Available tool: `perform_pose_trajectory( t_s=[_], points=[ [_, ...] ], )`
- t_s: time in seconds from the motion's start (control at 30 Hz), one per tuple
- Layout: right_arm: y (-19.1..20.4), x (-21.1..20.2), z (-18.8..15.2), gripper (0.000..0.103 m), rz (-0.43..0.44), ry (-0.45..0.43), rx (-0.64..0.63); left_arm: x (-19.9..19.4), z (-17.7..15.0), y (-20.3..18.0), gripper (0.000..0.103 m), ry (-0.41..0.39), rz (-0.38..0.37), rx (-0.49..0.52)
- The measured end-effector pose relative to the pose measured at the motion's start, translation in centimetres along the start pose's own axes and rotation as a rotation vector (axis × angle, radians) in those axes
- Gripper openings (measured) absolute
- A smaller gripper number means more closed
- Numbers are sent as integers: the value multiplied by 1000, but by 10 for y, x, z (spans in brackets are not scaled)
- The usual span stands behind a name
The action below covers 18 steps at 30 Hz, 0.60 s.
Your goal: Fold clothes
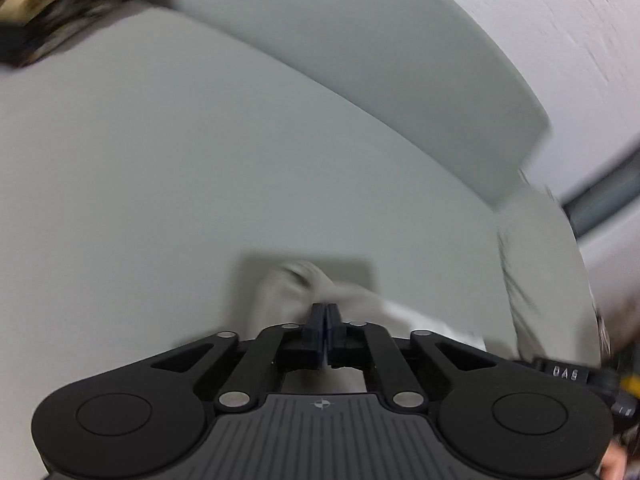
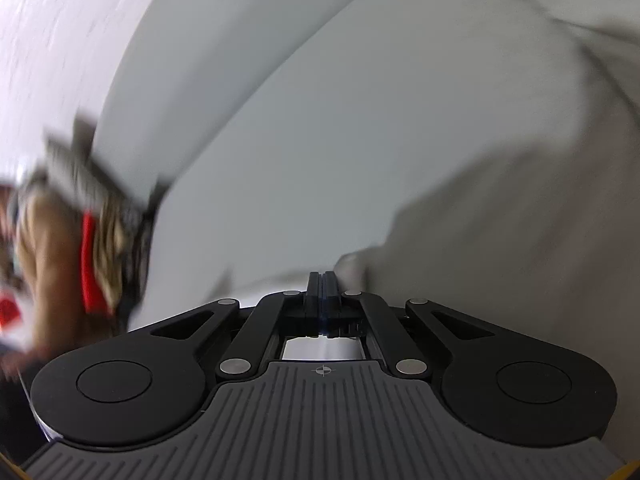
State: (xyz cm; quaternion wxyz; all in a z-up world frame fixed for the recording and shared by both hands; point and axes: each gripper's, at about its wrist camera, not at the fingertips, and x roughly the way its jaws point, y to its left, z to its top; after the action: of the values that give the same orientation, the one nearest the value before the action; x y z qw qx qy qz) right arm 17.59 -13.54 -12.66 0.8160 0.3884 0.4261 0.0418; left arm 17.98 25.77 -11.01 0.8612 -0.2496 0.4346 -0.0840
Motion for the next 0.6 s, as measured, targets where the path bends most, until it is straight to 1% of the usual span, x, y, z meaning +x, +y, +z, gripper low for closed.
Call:
perform_pose_trajectory(
  t_s=[0.07,0.1,0.13,0.17,0.2,0.23,0.27,0.3,0.33,0.37,0.4,0.47,0.53,0.6],
  points=[
    [-1,-10,8,0,-94,-55,3,-7,-3,0,7,-26,22,-21],
    [1,-19,7,1,-113,-56,-8,-14,-5,-4,6,-32,26,-23],
    [3,-28,5,5,-124,-47,-18,-23,-7,-7,3,-36,31,-23],
    [6,-37,2,10,-136,-38,-29,-34,-9,-12,4,-35,18,-9],
    [8,-46,0,10,-147,-29,-40,-47,-13,-17,5,-28,-3,-1],
    [11,-56,-2,10,-158,-20,-51,-61,-18,-22,10,-19,-25,5],
    [15,-65,-10,13,-159,-3,-69,-74,-22,-26,22,-11,-47,11],
    [22,-75,-20,20,-152,17,-91,-89,-29,-32,27,-4,-61,27],
    [28,-86,-30,24,-145,37,-113,-103,-37,-40,35,6,-65,50],
    [36,-95,-41,31,-145,60,-150,-115,-49,-49,37,27,-60,80],
    [46,-103,-54,34,-143,86,-201,-126,-61,-59,38,49,-54,112],
    [67,-115,-82,34,-138,137,-313,-137,-86,-75,37,124,-37,156],
    [84,-124,-111,33,-153,173,-431,-142,-112,-88,36,188,-37,185],
    [98,-126,-136,32,-189,198,-551,-147,-139,-101,35,203,-29,218]
  ],
)
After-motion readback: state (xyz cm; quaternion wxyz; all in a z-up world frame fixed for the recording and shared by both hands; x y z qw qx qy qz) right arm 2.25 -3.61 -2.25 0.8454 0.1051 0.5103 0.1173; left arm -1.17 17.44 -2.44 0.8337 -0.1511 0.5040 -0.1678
